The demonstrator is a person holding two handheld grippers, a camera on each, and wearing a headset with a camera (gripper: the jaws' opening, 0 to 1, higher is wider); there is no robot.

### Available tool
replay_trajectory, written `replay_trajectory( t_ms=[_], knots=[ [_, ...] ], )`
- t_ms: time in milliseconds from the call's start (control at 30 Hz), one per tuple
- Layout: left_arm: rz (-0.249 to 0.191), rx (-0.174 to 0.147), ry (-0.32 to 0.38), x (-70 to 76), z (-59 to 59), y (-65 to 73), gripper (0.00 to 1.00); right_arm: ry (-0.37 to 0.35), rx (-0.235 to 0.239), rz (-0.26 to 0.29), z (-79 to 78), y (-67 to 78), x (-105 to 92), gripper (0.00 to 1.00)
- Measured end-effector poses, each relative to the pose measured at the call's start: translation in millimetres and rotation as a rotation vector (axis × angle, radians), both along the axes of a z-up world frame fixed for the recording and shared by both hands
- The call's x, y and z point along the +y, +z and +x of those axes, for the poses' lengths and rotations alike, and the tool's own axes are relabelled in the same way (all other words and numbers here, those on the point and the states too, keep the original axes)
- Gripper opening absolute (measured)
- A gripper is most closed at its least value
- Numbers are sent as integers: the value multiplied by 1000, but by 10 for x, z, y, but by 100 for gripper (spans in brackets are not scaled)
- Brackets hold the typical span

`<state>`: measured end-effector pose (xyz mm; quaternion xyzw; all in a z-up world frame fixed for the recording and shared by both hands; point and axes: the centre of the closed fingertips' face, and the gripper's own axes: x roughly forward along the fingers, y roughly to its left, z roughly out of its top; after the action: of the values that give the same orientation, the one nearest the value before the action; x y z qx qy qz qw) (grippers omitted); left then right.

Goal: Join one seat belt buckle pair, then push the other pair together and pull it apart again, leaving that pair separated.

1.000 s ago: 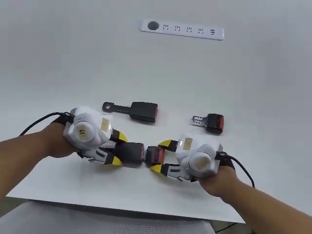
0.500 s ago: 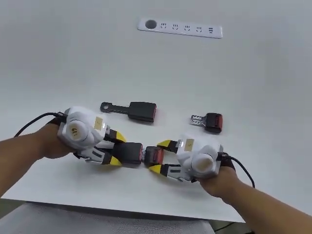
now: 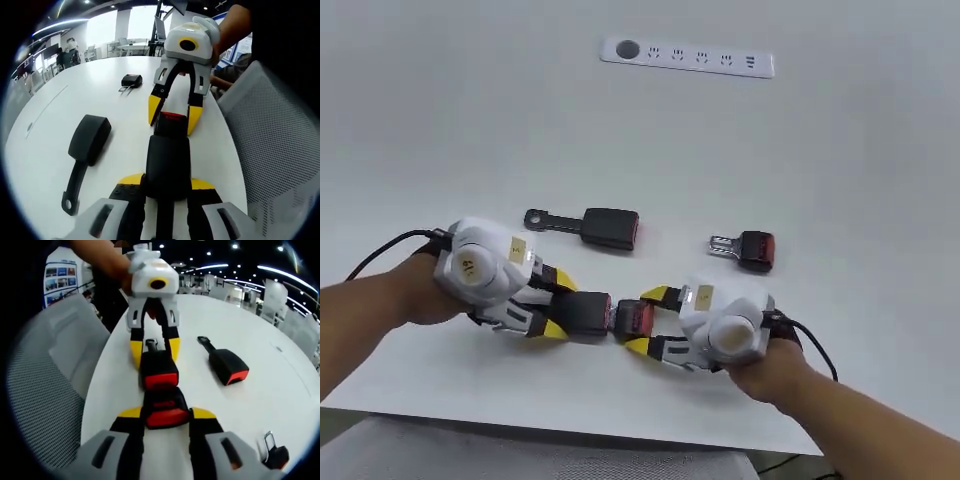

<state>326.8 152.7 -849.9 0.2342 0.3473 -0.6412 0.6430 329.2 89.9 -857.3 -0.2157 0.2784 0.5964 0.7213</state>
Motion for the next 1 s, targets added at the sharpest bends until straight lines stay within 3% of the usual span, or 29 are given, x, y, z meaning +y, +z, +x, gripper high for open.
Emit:
replay_trajectory(
  t_ms=[833, 1000],
  knots=[
    [-18, 14, 15, 15, 17, -34, 32, -14, 13, 24, 5, 2, -10, 34],
    [-6, 4, 11, 18, 18, -41, 32, -14, 8, 24, 5, 0, -5, 34]
  ],
)
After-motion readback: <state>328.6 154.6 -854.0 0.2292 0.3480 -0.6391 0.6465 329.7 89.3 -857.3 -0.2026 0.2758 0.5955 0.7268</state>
